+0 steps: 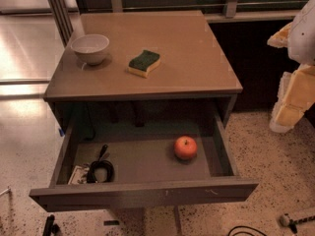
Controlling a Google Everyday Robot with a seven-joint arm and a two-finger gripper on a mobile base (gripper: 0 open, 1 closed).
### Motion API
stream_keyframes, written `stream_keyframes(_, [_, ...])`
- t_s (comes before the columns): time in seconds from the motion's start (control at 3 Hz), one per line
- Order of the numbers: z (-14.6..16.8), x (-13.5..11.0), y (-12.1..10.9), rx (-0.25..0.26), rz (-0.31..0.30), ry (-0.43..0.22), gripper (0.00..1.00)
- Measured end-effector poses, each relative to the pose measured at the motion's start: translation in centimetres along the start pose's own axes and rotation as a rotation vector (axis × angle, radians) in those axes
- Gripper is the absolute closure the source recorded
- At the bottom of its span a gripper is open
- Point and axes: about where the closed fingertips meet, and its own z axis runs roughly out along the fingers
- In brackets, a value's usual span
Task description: Pick apple from top drawer and place on counter
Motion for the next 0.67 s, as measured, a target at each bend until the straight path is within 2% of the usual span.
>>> stream_keyframes(0.33, [0.00, 0.00, 0.00, 0.000, 0.000, 0.000, 0.00])
stream_keyframes(0.67, [0.95, -0.22, 0.16, 0.000, 0.001, -0.027, 0.18])
